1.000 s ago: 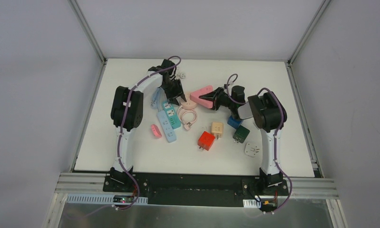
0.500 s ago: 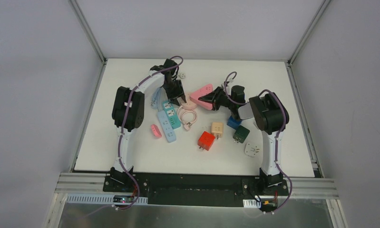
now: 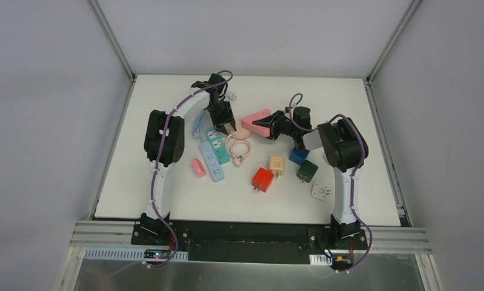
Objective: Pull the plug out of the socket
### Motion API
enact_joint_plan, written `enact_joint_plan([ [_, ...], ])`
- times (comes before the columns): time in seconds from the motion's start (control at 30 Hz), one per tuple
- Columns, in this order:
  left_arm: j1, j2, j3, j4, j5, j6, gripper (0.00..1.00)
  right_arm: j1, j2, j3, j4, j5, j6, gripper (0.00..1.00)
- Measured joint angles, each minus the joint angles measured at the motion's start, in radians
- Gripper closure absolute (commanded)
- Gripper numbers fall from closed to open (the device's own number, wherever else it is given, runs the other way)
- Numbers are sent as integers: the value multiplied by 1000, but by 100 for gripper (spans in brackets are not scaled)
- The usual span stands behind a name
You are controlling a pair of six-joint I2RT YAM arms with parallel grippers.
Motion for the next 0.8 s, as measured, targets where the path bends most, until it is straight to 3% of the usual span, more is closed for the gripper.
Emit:
enact_joint_plan([
  [0.23, 0, 0, 6, -3, 1, 0, 58, 0, 0, 1, 2, 0, 31, 100],
  [0.53, 0, 15, 16, -14, 18, -1, 58, 14, -34, -60, 60, 24, -173, 100],
  [0.8, 2, 21, 26, -23, 28, -2, 58, 16, -30, -64, 87, 36, -56, 100],
])
